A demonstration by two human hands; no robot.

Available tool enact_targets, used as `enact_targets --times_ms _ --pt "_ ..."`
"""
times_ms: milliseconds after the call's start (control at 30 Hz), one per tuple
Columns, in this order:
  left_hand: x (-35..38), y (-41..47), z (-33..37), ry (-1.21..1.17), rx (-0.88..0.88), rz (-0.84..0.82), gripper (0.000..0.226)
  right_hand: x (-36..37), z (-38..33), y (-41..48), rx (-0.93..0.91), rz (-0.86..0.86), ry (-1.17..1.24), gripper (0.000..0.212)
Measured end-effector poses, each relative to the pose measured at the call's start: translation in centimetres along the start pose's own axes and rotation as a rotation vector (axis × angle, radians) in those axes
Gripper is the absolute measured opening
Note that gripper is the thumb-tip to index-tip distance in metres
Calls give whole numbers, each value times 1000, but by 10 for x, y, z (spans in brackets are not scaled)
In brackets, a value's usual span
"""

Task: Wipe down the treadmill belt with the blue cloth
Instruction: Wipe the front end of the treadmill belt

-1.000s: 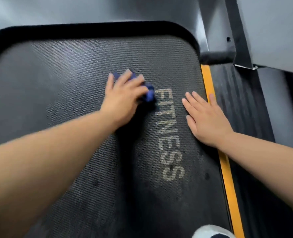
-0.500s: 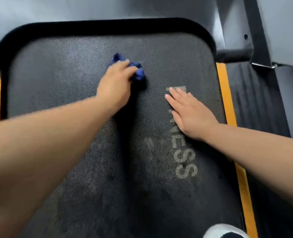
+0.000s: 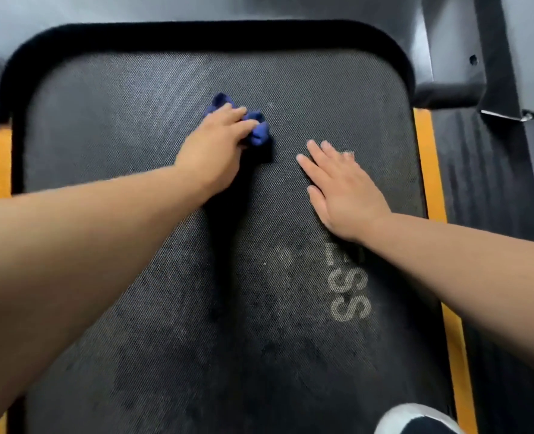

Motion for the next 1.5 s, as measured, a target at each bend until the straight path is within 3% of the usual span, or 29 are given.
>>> enact_targets --times_ms 33,100,167,300,367,467,500,533,600,667,733,800,900,933,1000,1067,1167,1233,1300,1333,1367,1500 --pt "3 -5 2 19 7 5 39 0 0 0 2 0 14 54" --pt "8 -39 16 14 272 22 39 -5 2 2 2 -20 20 52" --pt "18 -97 30 -7 545 -75 39 -10 1 4 -23 -65 -17 53" --pt "13 -110 24 71 862 -155 42 -17 -6 7 3 -124 -65 54" --pt "6 -77 14 87 765 -78 37 -15 -9 8 24 -135 -93 55" --pt "0 -30 -9 63 215 -13 43 -14 -13 8 64 -98 -110 53" --pt "0 -36 -6 69 138 -33 44 -14 -15 8 69 -84 -112 53" --pt "0 -52 2 53 175 -14 44 -14 -17 8 71 -74 -116 53" --pt "5 -103 21 -9 469 32 38 -16 -20 6 65 -61 -134 53" --pt "13 -154 29 22 742 -26 40 -16 -24 2 44 -66 -152 54" --pt "15 -155 18 92 890 -76 39 -11 -29 -5 48 -77 -134 55" --pt "7 -120 6 133 814 -66 34 3 -38 -13 52 -112 -87 58" --pt "-9 -62 -36 122 272 29 45 17 -51 -15 47 -114 -17 59" --pt "-11 -64 -35 110 218 46 46 16 -53 -14 51 -110 -11 59" --pt "-12 -97 -10 88 403 100 40 12 -54 -10 55 -98 -14 58" --pt "-3 -143 9 58 616 38 46 8 -55 -6 61 -91 -15 58" --pt "2 -155 2 144 728 -106 48 9 -56 -5 51 -95 -49 59" --pt "-6 -122 -23 124 487 -90 44 16 -58 -10 43 -96 -71 59" --pt "-16 -86 -66 109 -1 -1 43 25 -61 -18 44 -98 -77 60" --pt "-19 -82 -76 133 -163 -8 42 27 -62 -21 41 -98 -78 60" --pt "-16 -85 -74 149 -189 -13 42 29 -63 -22 33 -102 -79 60" --pt "5 -160 -6 29 362 0 47 24 -62 -16 -21 -111 -111 59"
Point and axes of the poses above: each hand's wrist, its own y-axis towards the middle knuckle, its own x-axis out of the palm, z = x × y, the point moved 5 cm from there along y, towards the middle knuckle, and after that the axes turned 13 degrees about y, right-handed, at the moved point
